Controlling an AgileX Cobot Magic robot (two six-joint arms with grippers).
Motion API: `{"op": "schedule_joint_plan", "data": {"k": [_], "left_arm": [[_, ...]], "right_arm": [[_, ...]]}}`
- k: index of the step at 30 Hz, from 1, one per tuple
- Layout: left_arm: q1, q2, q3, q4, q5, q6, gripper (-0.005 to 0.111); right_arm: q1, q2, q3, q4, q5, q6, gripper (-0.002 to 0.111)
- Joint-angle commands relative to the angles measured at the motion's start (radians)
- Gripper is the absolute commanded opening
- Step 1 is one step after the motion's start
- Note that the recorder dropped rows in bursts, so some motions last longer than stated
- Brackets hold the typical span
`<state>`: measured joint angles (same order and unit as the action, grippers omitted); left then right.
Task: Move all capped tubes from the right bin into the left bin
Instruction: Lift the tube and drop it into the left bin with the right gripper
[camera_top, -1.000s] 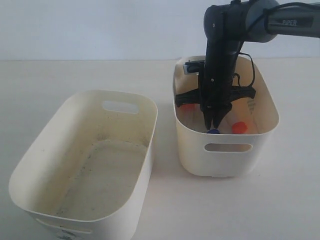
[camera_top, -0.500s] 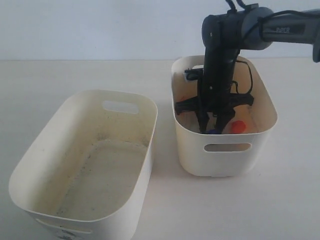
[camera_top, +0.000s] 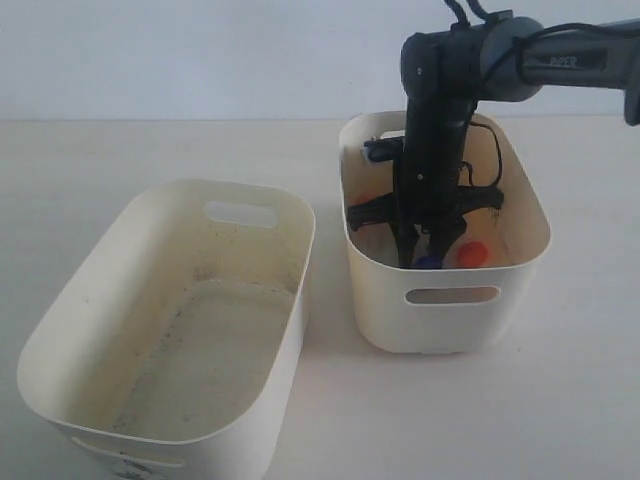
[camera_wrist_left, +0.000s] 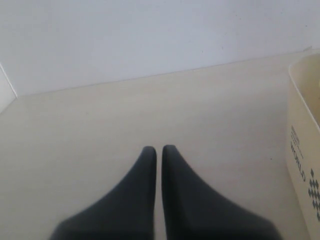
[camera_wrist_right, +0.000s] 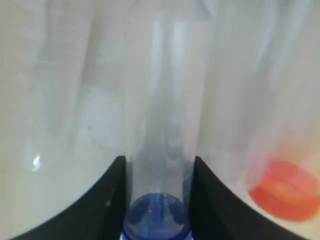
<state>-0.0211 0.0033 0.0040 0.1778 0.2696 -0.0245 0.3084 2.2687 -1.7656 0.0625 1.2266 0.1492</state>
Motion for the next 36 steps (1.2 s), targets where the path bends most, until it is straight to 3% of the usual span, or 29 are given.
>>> {"op": "schedule_joint_plan", "data": {"k": [1,8,13,17,21,24,28,29,31,33,34,36], "left_arm": [[0.001,-0.003,-0.004,-0.001,-0.008,-0.012,0.004],[0.001,-0.003,-0.004,-0.001,-0.008,-0.012,0.004],[0.001,-0.003,-0.004,-0.001,-0.008,-0.012,0.004],[0.001,-0.003,-0.004,-0.001,-0.008,-0.012,0.004],[0.001,-0.003,-0.004,-0.001,-0.008,-0.012,0.004],[0.001,-0.003,-0.004,-0.001,-0.008,-0.012,0.004],[0.001,-0.003,-0.004,-0.001,-0.008,-0.012,0.004],[0.001,-0.003,-0.004,-0.001,-0.008,-0.012,0.004],[0.001,-0.003,-0.004,-0.001,-0.008,-0.012,0.004],[0.001,-0.003,-0.004,-0.001,-0.008,-0.012,0.004],[0.001,-0.003,-0.004,-0.001,-0.008,-0.012,0.004],[0.001,-0.003,-0.004,-0.001,-0.008,-0.012,0.004]], "right_arm": [[0.003,-0.118,-0.002,-0.033,-0.006,-0.022,0.000],[0.003,-0.314,-0.002,0.029,-0.006,-0.069,0.000],[0.009,-0.394,-0.002,0.361,-0.006,-0.256,0.000],[0.068,-0.403,-0.002,0.582,-0.006,-0.456,0.000],[0.169,-0.403,-0.002,0.537,-0.006,-0.521,0.000],[0.230,-0.403,-0.002,0.457,-0.006,-0.538,0.011],[0.276,-0.403,-0.002,0.402,-0.006,-0.545,0.047],[0.282,-0.403,-0.002,0.396,-0.006,-0.545,0.050],[0.282,-0.403,-0.002,0.396,-0.006,-0.521,0.038],[0.280,-0.403,-0.002,0.377,-0.006,-0.506,0.007],[0.280,-0.403,-0.002,0.357,-0.006,-0.495,0.001],[0.280,-0.403,-0.002,0.291,-0.006,-0.458,0.001]]}}
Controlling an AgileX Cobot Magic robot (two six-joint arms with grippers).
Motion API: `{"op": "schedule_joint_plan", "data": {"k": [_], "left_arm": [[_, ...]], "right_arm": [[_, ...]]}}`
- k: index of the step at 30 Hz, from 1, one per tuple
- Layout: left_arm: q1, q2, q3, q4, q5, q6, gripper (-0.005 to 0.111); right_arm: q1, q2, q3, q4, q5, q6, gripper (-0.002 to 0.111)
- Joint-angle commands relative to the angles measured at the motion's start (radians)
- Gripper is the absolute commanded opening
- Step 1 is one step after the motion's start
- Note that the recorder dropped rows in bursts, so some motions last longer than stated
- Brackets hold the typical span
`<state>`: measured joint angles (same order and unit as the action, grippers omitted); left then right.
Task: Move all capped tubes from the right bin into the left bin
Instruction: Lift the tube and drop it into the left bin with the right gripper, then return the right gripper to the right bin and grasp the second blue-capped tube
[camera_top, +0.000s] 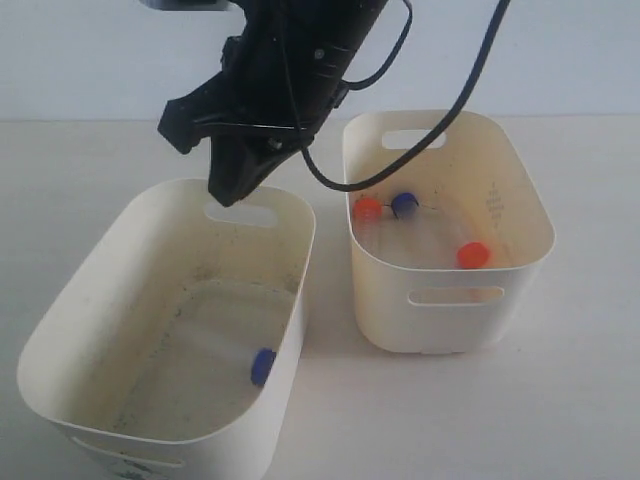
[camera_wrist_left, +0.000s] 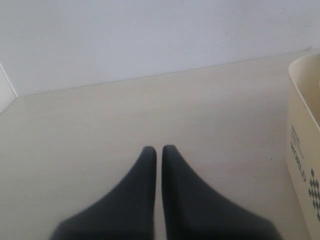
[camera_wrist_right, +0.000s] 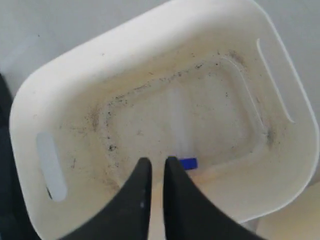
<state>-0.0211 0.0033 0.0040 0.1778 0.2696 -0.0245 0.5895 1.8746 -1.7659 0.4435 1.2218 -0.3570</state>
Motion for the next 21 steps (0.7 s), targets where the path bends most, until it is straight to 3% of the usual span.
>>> {"op": "schedule_joint_plan", "data": {"k": [1,4,8,14,21], "left_arm": [[0.001,-0.003,-0.004,-0.001,-0.008,-0.012,0.004],[0.001,-0.003,-0.004,-0.001,-0.010,-0.012,0.004],[0.001,-0.003,-0.004,-0.001,-0.008,-0.012,0.004],[0.001,-0.003,-0.004,-0.001,-0.008,-0.012,0.004],[0.001,-0.003,-0.004,-0.001,-0.008,-0.012,0.004]], "right_arm": [[-0.001,-0.009,-0.001,-0.131,-0.001,0.078,0.001],[-0.018,-0.009,-0.001,-0.351,-0.001,0.215,0.001],[-0.115,-0.007,-0.001,-0.466,-0.031,0.343,0.001],[-0.271,0.099,-0.001,-0.482,-0.037,0.618,0.001],[-0.271,0.226,-0.001,-0.478,-0.076,0.621,0.001]]}}
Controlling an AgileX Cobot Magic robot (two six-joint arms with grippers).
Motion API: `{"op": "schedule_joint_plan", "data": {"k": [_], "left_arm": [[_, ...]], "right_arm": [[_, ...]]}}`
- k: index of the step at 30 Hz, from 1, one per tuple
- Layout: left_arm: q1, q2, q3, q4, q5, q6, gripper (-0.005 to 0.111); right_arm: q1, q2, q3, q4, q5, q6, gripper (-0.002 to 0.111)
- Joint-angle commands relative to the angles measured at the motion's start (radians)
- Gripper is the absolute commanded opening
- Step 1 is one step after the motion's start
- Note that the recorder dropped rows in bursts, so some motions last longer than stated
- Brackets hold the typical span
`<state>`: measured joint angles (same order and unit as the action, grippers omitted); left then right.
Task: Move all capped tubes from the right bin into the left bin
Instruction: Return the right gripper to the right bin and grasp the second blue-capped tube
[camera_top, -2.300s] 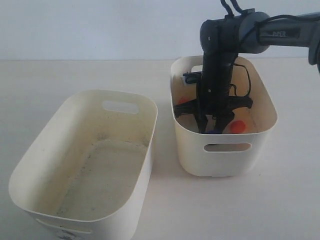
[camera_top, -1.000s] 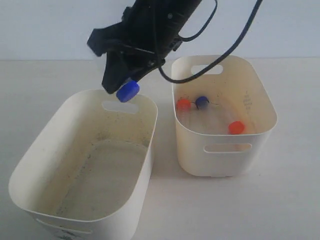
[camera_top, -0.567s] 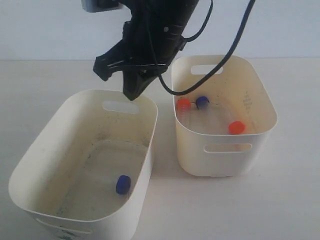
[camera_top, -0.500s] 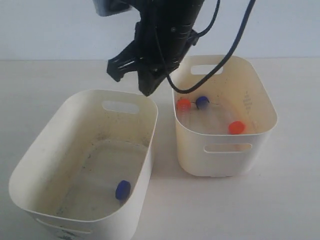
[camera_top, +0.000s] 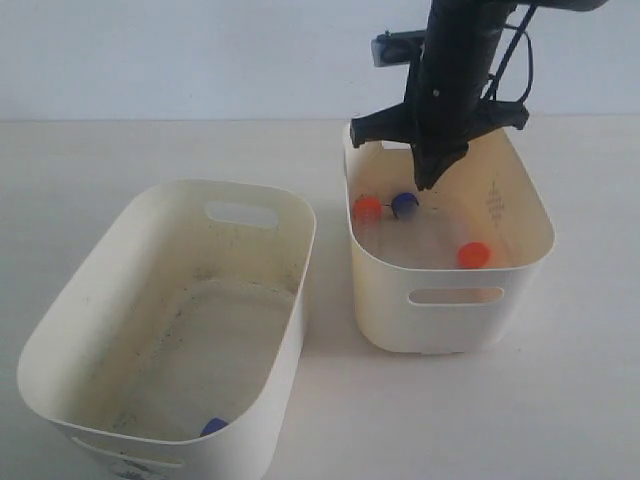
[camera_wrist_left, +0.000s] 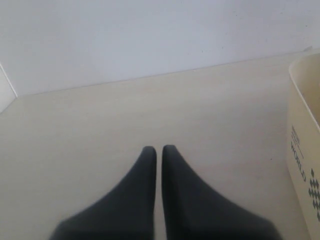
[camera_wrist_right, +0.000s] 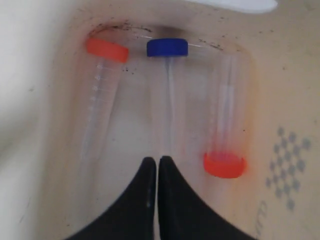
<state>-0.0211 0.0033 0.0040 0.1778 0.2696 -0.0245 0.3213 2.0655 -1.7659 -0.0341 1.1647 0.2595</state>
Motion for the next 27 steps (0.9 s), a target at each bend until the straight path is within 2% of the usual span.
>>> {"op": "schedule_joint_plan", "data": {"k": [1,24,27], "left_arm": [[0.001,-0.003,-0.004,-0.001,-0.008,-0.012,0.004],[0.001,-0.003,-0.004,-0.001,-0.008,-0.012,0.004],[0.001,-0.003,-0.004,-0.001,-0.008,-0.012,0.004]], "right_arm": [[-0.003,0.047,-0.001,0.000,-0.019,0.002,0.001],[-0.003,0.136,-0.001,0.000,-0.066,0.004,0.001],[-0.003,0.137,-0.001,-0.002,-0.072,0.002,0.010]]}}
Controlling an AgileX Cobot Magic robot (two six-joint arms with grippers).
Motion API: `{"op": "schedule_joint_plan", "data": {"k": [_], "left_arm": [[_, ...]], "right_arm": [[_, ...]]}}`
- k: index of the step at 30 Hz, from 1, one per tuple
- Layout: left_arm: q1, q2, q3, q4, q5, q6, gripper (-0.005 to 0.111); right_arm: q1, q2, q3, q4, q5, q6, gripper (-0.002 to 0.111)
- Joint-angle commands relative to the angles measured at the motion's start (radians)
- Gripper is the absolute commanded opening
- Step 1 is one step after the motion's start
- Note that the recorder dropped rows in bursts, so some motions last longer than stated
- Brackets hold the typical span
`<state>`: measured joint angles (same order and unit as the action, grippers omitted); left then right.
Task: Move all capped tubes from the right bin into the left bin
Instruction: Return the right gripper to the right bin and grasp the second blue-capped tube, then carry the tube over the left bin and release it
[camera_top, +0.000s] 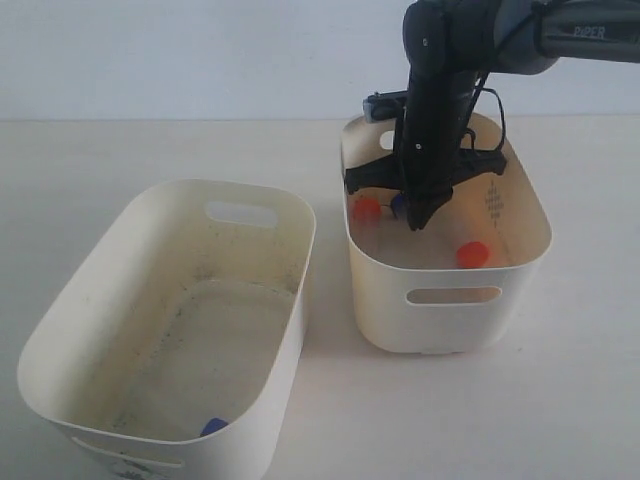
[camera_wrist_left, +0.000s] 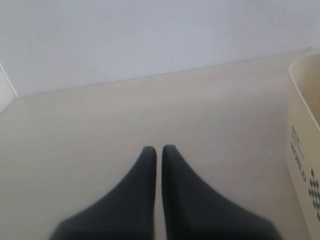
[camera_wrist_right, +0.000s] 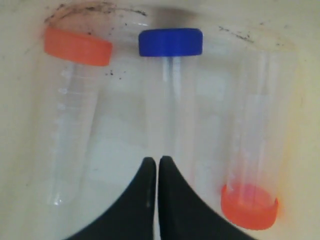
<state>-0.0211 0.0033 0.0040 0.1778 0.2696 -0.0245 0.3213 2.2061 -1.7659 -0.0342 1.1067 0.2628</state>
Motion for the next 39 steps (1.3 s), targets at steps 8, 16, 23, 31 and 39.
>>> {"op": "schedule_joint_plan", "data": {"k": [8,16,23,31,39], "left_arm": [[0.001,-0.003,-0.004,-0.001,-0.008,-0.012,0.004],[0.001,-0.003,-0.004,-0.001,-0.008,-0.012,0.004],[0.001,-0.003,-0.004,-0.001,-0.008,-0.012,0.004],[0.001,-0.003,-0.004,-0.001,-0.008,-0.012,0.004],[0.001,-0.003,-0.004,-0.001,-0.008,-0.012,0.004]], "right_arm": [[-0.003,0.002,-0.001,-0.007,-0.010,-0.001,0.070],[-0.003,0.049,-0.001,-0.007,-0.008,-0.001,0.048],[-0.003,0.076,-0.001,-0.008,0.002,0.016,0.019],[-0.003,-0.007,-0.001,-0.008,0.007,0.007,0.000],[-0.003,-0.261,-0.001,0.099,0.014,-0.105,0.000]]}}
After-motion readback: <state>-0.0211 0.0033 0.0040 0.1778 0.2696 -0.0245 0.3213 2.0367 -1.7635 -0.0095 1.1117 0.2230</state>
